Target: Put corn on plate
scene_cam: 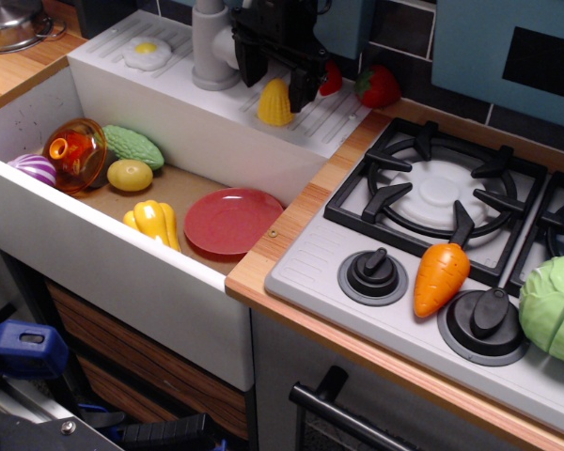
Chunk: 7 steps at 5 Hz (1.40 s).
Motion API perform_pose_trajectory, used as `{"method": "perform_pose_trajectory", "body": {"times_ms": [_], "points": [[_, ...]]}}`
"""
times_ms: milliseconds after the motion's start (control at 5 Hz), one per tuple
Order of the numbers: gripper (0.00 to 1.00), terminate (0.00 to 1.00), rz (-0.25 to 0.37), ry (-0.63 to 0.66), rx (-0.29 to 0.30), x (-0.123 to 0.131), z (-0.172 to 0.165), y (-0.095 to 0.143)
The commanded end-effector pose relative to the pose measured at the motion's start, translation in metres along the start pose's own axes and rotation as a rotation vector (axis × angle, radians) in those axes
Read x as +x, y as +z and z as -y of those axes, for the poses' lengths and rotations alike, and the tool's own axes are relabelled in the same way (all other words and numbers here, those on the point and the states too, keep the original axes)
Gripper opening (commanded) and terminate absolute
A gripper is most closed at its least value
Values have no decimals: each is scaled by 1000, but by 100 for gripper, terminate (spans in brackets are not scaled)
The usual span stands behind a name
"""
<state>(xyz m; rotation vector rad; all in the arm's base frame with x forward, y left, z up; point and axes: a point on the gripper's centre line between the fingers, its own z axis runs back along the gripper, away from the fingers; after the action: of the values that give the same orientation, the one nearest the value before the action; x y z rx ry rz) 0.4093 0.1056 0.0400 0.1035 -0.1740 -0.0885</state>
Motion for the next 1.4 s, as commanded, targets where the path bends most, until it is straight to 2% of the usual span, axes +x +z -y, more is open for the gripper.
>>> {"method": "perform_pose_trajectory", "body": {"times_ms": [0,200,600,800,1000,1200], "points": [[100,0,72,-14,31,12,-1,37],[100,0,99,-25,27,7,-2,26],[100,0,135,-40,20,18,-11,13],[0,0,140,-14,23,22,-8,7],[0,0,154,14,30,23,-5,1],[0,0,112,48,16,8,6,11]]}}
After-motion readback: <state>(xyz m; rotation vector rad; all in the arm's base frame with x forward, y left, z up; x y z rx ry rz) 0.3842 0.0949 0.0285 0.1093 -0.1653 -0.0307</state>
